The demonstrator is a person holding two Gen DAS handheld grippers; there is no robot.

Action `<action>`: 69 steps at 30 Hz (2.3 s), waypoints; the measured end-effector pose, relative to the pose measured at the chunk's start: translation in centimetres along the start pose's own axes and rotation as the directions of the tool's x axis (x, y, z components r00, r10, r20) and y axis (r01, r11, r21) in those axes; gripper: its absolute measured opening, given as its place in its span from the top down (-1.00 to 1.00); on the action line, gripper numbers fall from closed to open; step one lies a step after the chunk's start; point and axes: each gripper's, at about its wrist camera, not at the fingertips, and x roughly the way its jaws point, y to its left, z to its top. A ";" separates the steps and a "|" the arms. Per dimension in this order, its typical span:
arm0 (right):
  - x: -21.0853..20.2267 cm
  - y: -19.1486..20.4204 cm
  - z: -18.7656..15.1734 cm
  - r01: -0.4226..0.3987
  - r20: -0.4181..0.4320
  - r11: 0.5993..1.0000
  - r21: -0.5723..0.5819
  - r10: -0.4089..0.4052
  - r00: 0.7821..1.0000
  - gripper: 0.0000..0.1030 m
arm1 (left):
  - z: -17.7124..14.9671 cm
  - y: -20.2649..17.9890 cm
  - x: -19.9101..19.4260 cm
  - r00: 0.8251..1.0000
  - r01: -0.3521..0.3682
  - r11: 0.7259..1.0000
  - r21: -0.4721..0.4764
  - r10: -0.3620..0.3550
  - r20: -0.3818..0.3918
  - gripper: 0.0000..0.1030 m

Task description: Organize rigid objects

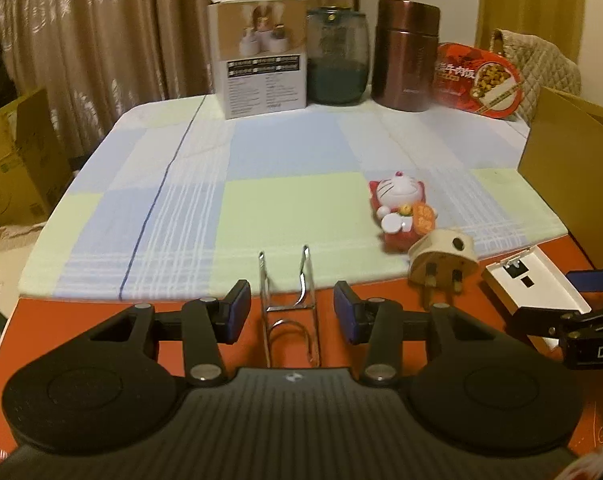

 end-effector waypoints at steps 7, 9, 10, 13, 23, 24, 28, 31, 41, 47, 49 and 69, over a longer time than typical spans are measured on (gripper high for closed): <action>-0.2 0.2 0.1 -0.010 0.001 1.000 0.004 0.010 1.000 -0.60 | -0.5 0.0 -0.5 1.000 0.009 1.000 -0.023 -0.009 -0.022 0.54; -0.6 0.4 0.1 -0.019 0.006 1.000 0.002 0.019 1.000 -0.60 | -0.8 -0.3 -1.4 0.999 0.020 0.999 -0.027 -0.021 -0.032 0.54; -0.9 0.6 0.2 -0.022 0.009 1.000 0.000 0.022 1.000 -0.60 | -1.0 -0.4 -1.8 0.999 0.027 0.999 -0.029 -0.028 -0.037 0.54; -1.9 1.0 0.2 -0.033 0.018 0.999 -0.010 0.033 0.999 -0.60 | -1.7 -1.1 -3.5 0.998 0.044 0.999 -0.027 -0.045 -0.040 0.55; -6.3 1.0 -1.4 -0.050 0.026 0.999 -0.002 0.050 0.998 -0.60 | -5.5 -4.8 -9.0 0.992 0.117 0.993 -0.020 -0.118 -0.043 0.55; -6.9 1.0 -1.6 -0.052 0.030 0.999 -0.005 0.052 0.998 -0.60 | -5.6 -5.0 -9.3 0.992 0.121 0.992 -0.021 -0.122 -0.042 0.54; -9.0 1.2 -2.3 -0.045 0.055 0.999 -0.020 0.046 0.997 -0.60 | -6.0 -5.7 -10.3 0.992 0.122 0.992 -0.029 -0.123 -0.035 0.55; -10.7 1.1 -2.8 -0.045 0.074 0.999 -0.020 0.046 0.996 -0.60 | -5.9 -5.9 -11.2 0.992 0.125 0.990 -0.060 -0.126 -0.014 0.54; -16.0 1.0 -4.5 -0.067 0.160 0.997 -0.023 0.070 0.985 -0.60 | -5.7 -7.5 -15.3 0.993 0.121 0.987 -0.107 -0.120 0.018 0.54; -19.2 1.2 -5.8 -0.094 0.207 0.995 -0.045 0.101 0.973 -0.60 | -5.5 -8.2 -18.2 0.993 0.114 0.986 -0.125 -0.110 0.035 0.54; -20.5 1.3 -6.2 -0.083 0.227 0.995 -0.061 0.095 0.969 -0.60 | -5.3 -8.5 -19.0 0.993 0.115 0.985 -0.127 -0.110 0.041 0.54; -29.0 -1.1 -6.0 0.065 0.290 0.997 -0.047 -0.049 0.956 -0.60 | -2.6 -11.6 -24.7 0.986 0.155 0.980 -0.129 -0.146 0.076 0.54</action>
